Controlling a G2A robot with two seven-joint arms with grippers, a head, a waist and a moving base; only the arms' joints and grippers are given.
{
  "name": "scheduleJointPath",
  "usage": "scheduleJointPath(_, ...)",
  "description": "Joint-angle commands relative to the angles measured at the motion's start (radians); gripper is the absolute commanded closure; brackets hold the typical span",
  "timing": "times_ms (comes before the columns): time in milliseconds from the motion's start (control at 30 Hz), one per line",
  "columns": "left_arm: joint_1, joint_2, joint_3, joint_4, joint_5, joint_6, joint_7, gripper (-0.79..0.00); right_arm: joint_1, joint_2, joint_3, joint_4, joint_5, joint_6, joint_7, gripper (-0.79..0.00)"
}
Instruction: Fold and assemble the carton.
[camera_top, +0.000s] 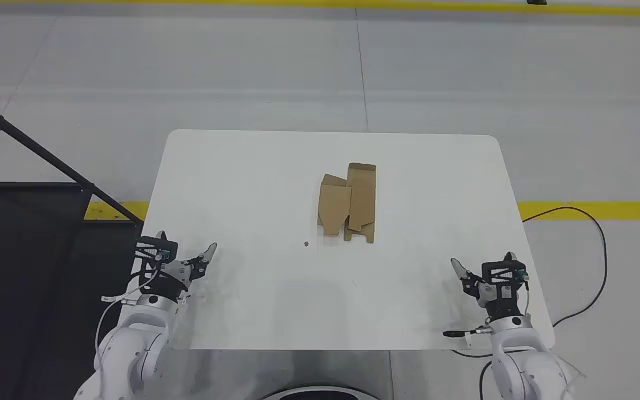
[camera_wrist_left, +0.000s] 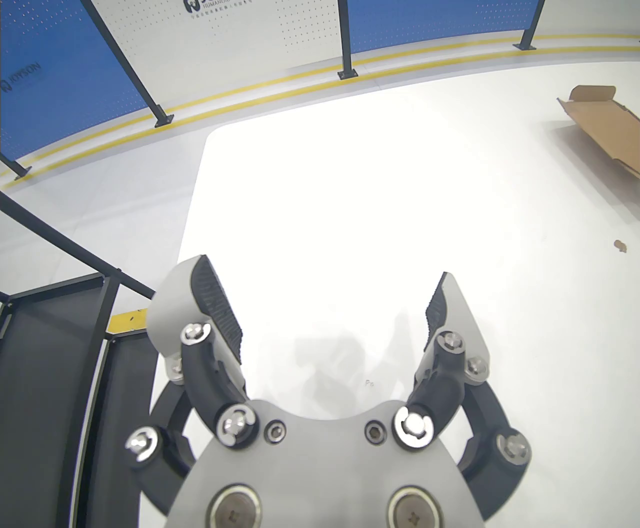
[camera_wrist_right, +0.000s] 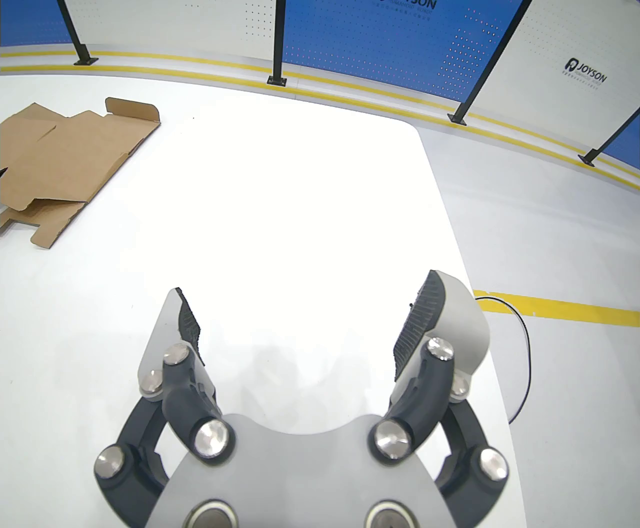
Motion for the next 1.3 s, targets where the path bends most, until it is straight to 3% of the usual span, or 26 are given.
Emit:
scheduleJointPath(0,0.000,0.000,0.000,0.000,0.000,0.000,0.000,-0.785,0.000,0.000,0.000,0.000,0.000,0.000,0.000,-0.785)
scheduleJointPath(533,0.000,0.000,0.000,0.000,0.000,0.000,0.000,-0.784,0.000,0.000,0.000,0.000,0.000,0.000,0.000,-0.785)
scheduleJointPath(767,-0.005,0.000,-0.001,-0.027,-0.023,-0.066,0.017,-0.785,-0.010,-0.003,0.012,-0.023,0.040,-0.016,0.003,-0.785)
scheduleJointPath(900,-0.018,0.002,-0.017,-0.045,-0.118,-0.175,-0.004,-0.785,-0.023,-0.003,0.022,-0.079,0.088,-0.060,0.036,-0.785)
scheduleJointPath(1100,-0.088,0.011,-0.040,-0.014,-0.255,-0.382,-0.082,-0.785,-0.025,0.003,0.065,-0.141,0.243,-0.229,0.132,-0.785)
scheduleJointPath(1267,-0.154,0.020,-0.039,0.023,-0.265,-0.491,-0.155,-0.785,-0.006,0.011,0.106,-0.150,0.393,-0.363,0.249,-0.785)
